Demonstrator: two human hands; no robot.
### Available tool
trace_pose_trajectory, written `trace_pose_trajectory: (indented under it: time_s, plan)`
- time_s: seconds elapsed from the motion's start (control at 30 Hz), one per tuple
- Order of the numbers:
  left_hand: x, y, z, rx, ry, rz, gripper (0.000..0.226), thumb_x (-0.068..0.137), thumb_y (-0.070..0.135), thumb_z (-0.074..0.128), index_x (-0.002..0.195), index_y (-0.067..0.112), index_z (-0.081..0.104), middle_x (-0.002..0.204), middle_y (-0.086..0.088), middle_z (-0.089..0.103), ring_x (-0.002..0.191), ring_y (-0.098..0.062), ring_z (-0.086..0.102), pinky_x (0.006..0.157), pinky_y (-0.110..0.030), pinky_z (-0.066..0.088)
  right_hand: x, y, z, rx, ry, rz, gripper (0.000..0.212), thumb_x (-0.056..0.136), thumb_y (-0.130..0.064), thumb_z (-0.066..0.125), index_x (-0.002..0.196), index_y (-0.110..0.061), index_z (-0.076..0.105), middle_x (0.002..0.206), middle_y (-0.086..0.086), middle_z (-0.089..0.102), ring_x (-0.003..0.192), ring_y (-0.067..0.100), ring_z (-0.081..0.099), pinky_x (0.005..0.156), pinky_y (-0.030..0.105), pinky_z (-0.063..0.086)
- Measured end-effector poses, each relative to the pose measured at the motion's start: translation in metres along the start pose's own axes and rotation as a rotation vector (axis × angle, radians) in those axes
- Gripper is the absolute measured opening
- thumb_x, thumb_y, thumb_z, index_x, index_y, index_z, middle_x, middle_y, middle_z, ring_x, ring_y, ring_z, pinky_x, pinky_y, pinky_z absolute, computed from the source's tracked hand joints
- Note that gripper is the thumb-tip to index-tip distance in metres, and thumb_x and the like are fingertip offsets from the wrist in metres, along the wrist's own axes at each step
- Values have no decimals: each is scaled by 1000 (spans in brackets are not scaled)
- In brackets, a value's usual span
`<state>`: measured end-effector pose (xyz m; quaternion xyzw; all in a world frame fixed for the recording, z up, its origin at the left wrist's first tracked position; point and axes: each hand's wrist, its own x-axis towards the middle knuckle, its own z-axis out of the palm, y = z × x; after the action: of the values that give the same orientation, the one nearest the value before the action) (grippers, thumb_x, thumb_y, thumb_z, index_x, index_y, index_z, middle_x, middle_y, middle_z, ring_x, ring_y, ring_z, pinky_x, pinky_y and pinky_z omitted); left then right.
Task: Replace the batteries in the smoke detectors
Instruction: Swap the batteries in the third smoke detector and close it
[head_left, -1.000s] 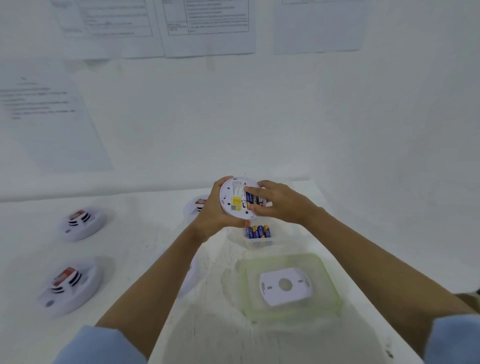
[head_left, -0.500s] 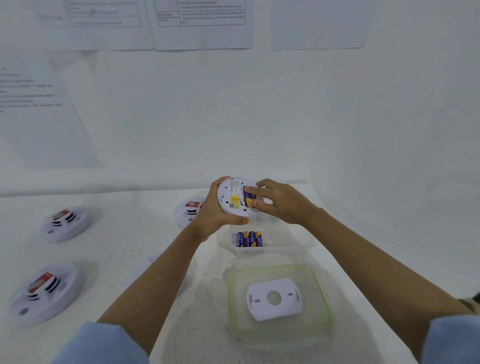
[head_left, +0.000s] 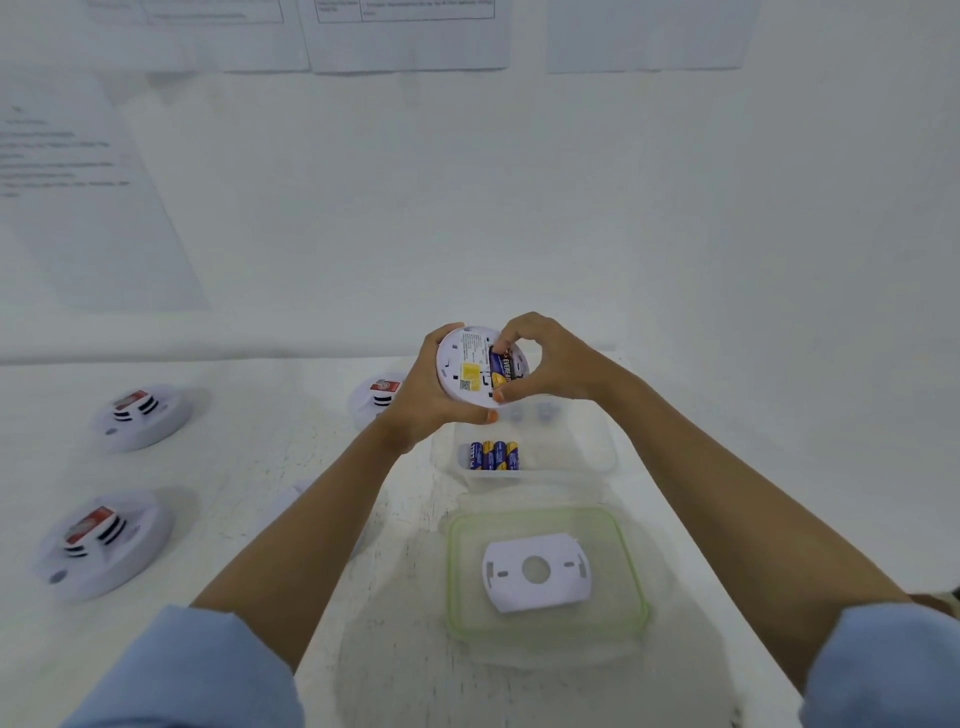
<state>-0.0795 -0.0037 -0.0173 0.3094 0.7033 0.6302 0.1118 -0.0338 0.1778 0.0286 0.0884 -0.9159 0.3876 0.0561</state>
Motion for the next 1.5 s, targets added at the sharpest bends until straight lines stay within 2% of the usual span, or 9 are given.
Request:
trace_pose_trajectory:
  time_s: [0.17, 0.27, 0.37, 0.47, 0.67, 0.8, 0.9, 1.07, 1.5]
  plan:
    - [0, 2, 0, 11, 7, 7, 101, 49, -2, 82, 132, 19, 28, 126, -2, 44, 111, -13, 51, 76, -16, 53, -2, -3, -3, -2, 8, 59, 47, 62, -15, 84, 98, -22, 54, 118, -1, 44, 114, 13, 39, 92, 23, 35]
    - [0, 2, -7, 17, 39, 31, 101, 47, 2, 80, 133, 17, 28, 129, -3, 42, 112, -9, 49, 77, -14, 51, -11, -1, -16, 30, 36, 163, 46, 60, -15, 85, 94, -17, 55, 102, 0, 53, 91, 13, 50, 76, 28, 47]
    - [-1, 2, -13, 34, 60, 42, 104, 42, 11, 85, 131, 19, 30, 129, -1, 43, 114, -8, 48, 81, -14, 50, -21, -2, -15, -229, -207, 295, 45, 57, -20, 87, 92, -10, 61, 85, 0, 62, 71, 11, 54, 59, 19, 42]
    - [0, 1, -12, 55, 57, 45, 107, 39, 19, 86, 131, 20, 31, 130, -1, 43, 117, -10, 47, 87, -18, 51, -20, 5, 13, -493, -407, 378, 50, 62, -24, 84, 104, -5, 65, 100, 9, 68, 80, 18, 58, 59, 17, 41]
    - [-1, 0, -7, 76, 49, 49, 101, 46, 8, 81, 131, 19, 30, 130, -2, 42, 113, -7, 48, 84, -11, 49, -20, 11, 30, -372, -439, 433, 48, 77, -16, 72, 120, -5, 53, 94, 5, 63, 80, 17, 57, 63, 20, 45]
    - [-2, -1, -10, 38, 28, 36, 102, 47, -2, 83, 132, 19, 29, 129, -1, 42, 113, -9, 47, 82, -15, 51, -18, -3, -4, -127, -123, 376, 28, 86, -18, 64, 110, -5, 56, 73, 3, 62, 57, 13, 59, 47, 16, 45]
    - [0, -1, -9, 26, 28, 47, 104, 48, -9, 83, 134, 14, 28, 130, -3, 42, 115, -12, 47, 81, -16, 52, -12, -22, -9, -34, 202, 186, 16, 92, -23, 53, 105, -14, 57, 87, 6, 61, 66, 18, 58, 53, 21, 44]
    - [2, 1, -2, -1, 35, 64, 104, 47, -1, 80, 135, 14, 27, 131, -7, 43, 115, -15, 50, 82, -20, 53, 1, -21, 19, -173, 211, 123, 14, 89, -22, 55, 98, -13, 49, 89, 7, 45, 77, 20, 44, 54, 20, 31]
    - [5, -3, -2, 39, 40, 88, 104, 47, 6, 83, 135, 14, 28, 130, -5, 43, 115, -8, 50, 87, -23, 51, 6, -19, 22, -11, 463, 23, 30, 70, -8, 67, 66, -16, 39, 63, -1, 40, 57, 13, 34, 52, 23, 31]
